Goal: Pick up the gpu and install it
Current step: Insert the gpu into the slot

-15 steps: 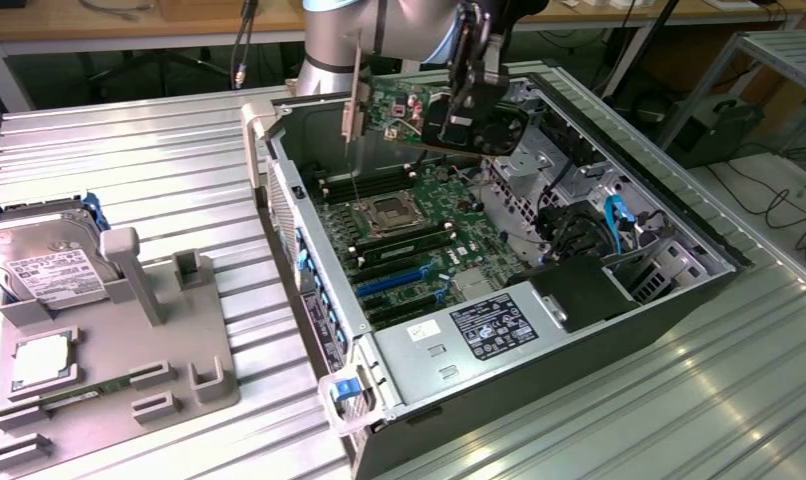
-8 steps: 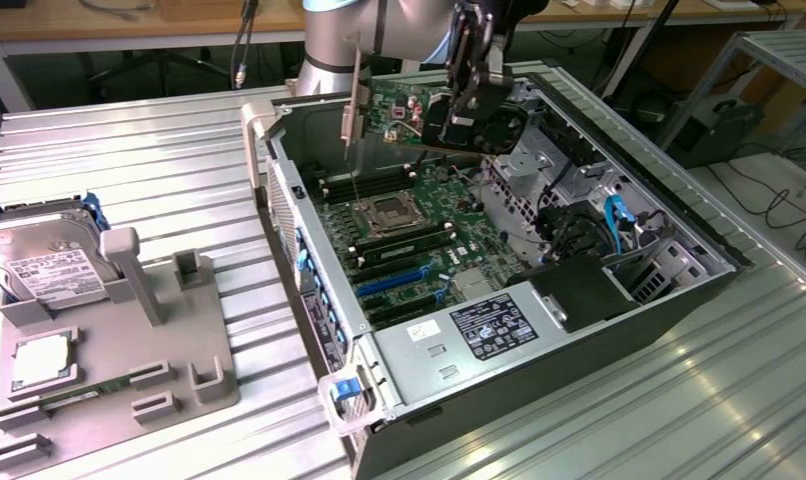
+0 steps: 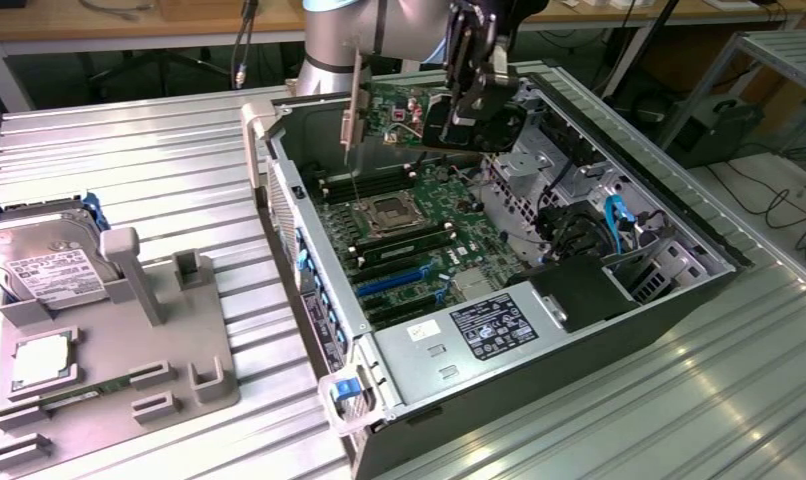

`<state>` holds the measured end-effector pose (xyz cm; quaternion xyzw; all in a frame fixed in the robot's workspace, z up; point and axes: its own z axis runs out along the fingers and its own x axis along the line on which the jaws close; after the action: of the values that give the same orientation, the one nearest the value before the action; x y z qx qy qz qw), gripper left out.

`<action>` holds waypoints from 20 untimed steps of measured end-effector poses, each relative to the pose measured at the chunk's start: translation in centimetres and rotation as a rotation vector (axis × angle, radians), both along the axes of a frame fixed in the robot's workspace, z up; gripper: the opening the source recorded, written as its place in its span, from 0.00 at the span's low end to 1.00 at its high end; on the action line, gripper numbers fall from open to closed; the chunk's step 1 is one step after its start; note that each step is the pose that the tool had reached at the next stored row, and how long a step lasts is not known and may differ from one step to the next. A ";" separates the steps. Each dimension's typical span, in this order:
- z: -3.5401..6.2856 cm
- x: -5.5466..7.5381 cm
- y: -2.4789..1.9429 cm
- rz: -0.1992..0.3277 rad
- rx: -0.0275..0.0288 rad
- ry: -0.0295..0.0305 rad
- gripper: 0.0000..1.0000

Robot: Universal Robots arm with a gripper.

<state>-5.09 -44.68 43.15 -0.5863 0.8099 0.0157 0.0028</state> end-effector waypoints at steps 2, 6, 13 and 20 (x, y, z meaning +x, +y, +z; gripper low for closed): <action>0.00 0.0 0.00 0.016 -0.0001 0.0000 0.27; 0.00 0.0 0.00 0.055 0.0000 0.0000 0.27; 0.00 0.0 0.00 0.111 0.0000 0.0000 0.27; 0.00 0.0 0.00 0.172 0.0000 0.0000 0.27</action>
<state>-5.08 -44.68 43.15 -0.6538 0.7565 0.0158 0.0015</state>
